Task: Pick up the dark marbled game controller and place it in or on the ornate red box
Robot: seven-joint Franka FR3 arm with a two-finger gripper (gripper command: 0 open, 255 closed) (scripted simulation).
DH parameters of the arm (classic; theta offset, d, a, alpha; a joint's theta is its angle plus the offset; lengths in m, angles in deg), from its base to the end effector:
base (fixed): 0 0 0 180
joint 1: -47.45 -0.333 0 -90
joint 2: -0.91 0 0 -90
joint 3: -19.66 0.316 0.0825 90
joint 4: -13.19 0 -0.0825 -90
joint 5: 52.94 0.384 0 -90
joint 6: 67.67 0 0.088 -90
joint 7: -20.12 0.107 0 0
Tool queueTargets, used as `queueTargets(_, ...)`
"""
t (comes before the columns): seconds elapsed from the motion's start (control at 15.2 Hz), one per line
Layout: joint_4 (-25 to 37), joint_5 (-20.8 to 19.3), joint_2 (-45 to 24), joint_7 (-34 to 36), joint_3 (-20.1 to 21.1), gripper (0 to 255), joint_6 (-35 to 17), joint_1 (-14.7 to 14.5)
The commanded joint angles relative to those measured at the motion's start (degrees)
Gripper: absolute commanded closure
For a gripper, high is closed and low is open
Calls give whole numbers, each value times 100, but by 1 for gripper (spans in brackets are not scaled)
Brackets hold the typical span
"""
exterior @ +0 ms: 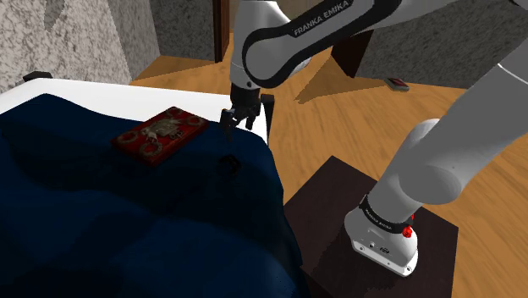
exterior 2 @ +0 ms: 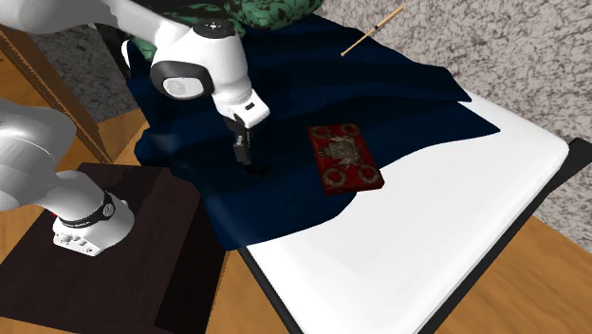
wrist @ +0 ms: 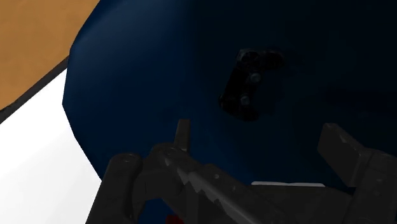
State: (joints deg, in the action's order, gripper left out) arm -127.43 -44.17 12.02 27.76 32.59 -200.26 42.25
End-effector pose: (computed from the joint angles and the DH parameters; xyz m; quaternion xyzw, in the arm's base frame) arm 0.4389 0.1467 0.3740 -0.9982 -0.0396 -0.0169 0.0408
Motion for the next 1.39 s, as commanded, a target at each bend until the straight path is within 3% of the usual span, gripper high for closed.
queueTargets(0.0, 143, 6, -414, 101, 83, 0, -291, -40)
queueTargets(0.26, 492, -69, -1193, 321, 210, 0, -746, -124)
queueTargets(0.73, 408, -181, -1656, 404, 223, 0, -1290, -163)
queueTargets(1.25, 404, -192, -1696, 412, 222, 0, -1333, -167)
queueTargets(1.32, 404, -192, -1696, 412, 222, 255, -1333, -167)
